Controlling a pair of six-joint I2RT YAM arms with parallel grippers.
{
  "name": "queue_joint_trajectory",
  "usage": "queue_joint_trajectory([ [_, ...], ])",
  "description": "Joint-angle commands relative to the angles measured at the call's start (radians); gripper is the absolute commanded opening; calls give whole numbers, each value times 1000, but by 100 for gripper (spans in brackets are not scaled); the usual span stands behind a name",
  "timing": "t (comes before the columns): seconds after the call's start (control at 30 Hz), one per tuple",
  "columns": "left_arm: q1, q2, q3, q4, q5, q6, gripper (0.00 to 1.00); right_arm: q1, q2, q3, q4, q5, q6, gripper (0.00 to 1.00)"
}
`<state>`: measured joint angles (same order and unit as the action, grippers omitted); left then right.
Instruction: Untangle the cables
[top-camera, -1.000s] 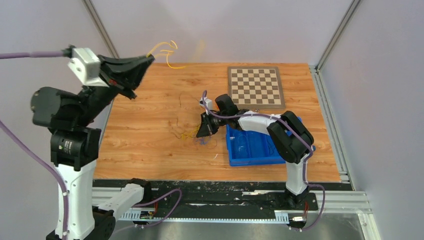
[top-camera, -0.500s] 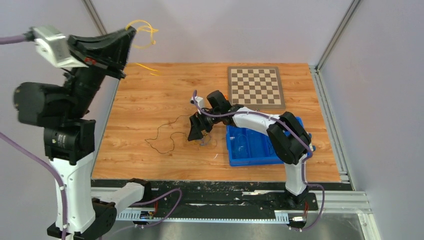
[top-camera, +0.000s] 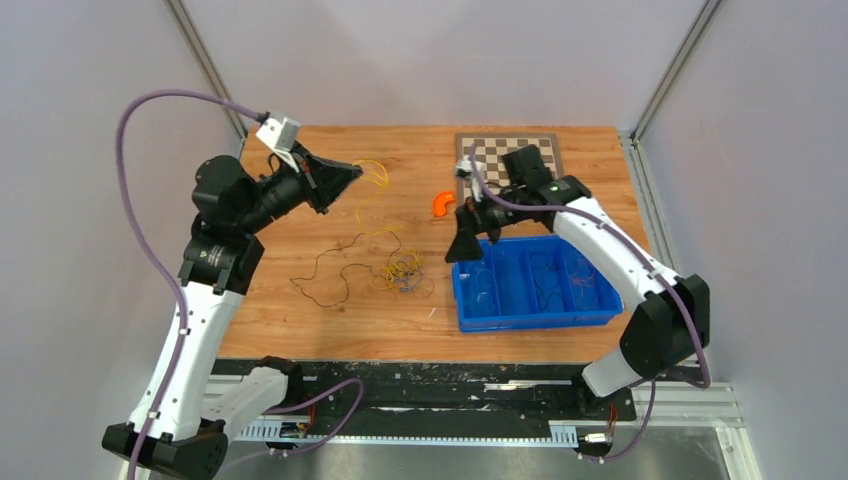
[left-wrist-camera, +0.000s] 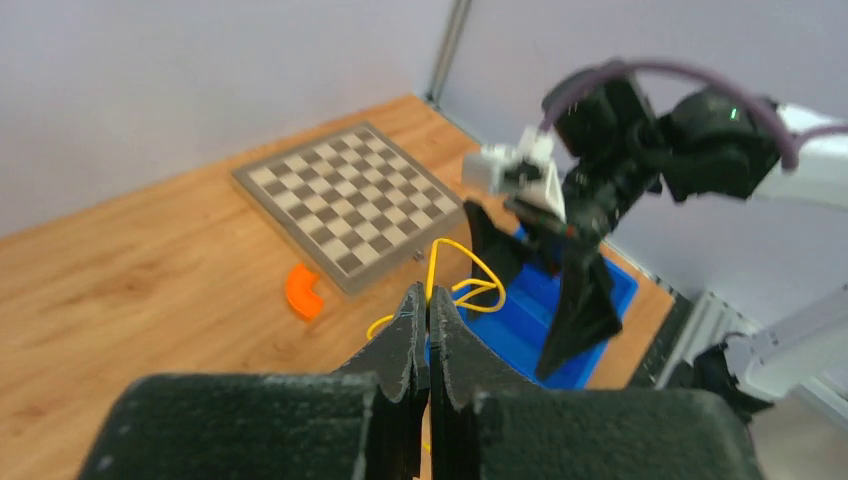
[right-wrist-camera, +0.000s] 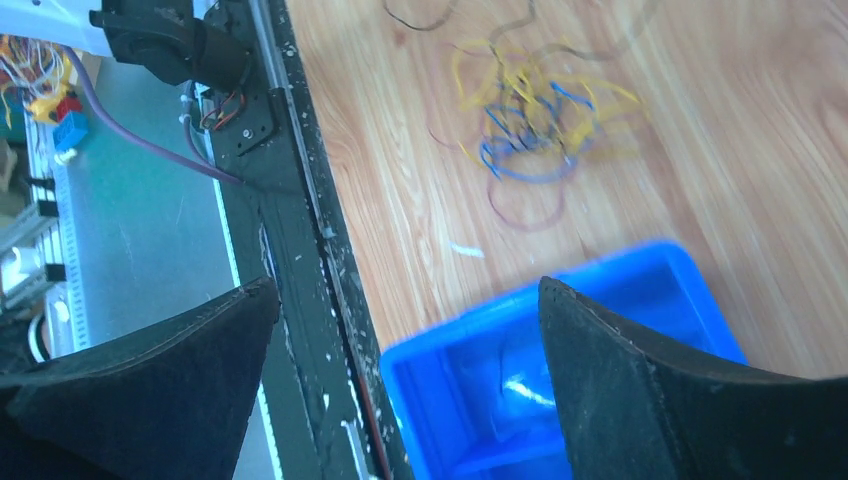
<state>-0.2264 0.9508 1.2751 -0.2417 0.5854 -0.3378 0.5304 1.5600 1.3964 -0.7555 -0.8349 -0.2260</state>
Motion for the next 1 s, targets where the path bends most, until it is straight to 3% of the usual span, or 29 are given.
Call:
queue_joint_trajectory([
  [0.0,-84,19,-58,41,80,33,0,-154,-138,-63,-138,-116,-75,100],
  [0.27,-346,186,-53,29,4,168,0,-439,-341,-131,-144,-147,-61,100],
  [0.43,-520,331,12,34,-124,234,0,-618,-360,-168,-166,-124,-6,100],
  [0.6,-568,506,84,82,-179,254,0,-712,-334,-164,-205,-100,22,100],
  [0.97,-624,830,341,53,-262,187,0,-833,-279,-157,-208,-250,56,100],
])
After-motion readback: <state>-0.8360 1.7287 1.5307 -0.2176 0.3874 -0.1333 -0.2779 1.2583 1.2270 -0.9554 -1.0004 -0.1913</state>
